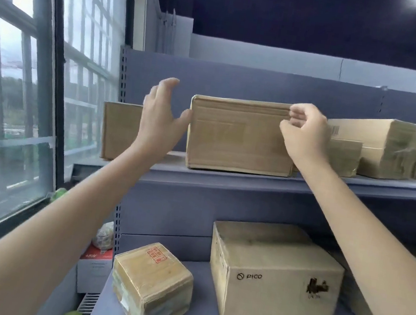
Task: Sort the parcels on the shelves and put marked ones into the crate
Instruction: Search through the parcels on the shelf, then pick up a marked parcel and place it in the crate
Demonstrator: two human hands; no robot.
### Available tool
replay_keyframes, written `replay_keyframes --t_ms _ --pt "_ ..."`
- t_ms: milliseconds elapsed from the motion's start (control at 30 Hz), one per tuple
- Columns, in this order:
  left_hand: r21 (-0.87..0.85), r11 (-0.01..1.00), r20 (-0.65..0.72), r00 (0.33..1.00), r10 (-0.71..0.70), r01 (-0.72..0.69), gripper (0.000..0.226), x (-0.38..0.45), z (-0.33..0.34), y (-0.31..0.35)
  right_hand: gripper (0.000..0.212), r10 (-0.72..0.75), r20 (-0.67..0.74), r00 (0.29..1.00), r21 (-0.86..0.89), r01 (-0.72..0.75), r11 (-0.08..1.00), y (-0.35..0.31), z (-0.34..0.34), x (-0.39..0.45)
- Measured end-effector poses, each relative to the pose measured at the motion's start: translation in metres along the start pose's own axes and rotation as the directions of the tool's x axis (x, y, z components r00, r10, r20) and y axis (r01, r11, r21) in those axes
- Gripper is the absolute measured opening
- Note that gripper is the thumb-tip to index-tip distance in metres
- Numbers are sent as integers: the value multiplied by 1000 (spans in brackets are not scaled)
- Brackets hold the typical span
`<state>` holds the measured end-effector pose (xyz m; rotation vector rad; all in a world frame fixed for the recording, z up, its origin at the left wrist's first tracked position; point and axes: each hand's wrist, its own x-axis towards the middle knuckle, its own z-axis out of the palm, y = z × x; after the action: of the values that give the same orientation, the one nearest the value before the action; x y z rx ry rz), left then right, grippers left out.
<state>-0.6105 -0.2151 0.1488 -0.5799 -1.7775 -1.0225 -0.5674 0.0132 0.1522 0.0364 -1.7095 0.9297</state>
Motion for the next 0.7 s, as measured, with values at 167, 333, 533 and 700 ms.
replay_keyframes --t_ms 167,333,533,700 --pt "-82 923 127 923 -363 375 57 -9 50 -13 43 188 96 978 -19 -187 982 70 -15 7" --pt "-159 868 92 882 -462 471 23 -26 84 -19 25 147 353 924 -90 -123 988 102 -3 1" --pt "-282 877 56 919 -389 388 14 -38 57 14 20 19 259 966 53 -34 998 90 -34 -8" --pt "-498 811 107 949 -296 308 29 -95 20 58 23 14 333 943 308 -122 944 90 -87 -52"
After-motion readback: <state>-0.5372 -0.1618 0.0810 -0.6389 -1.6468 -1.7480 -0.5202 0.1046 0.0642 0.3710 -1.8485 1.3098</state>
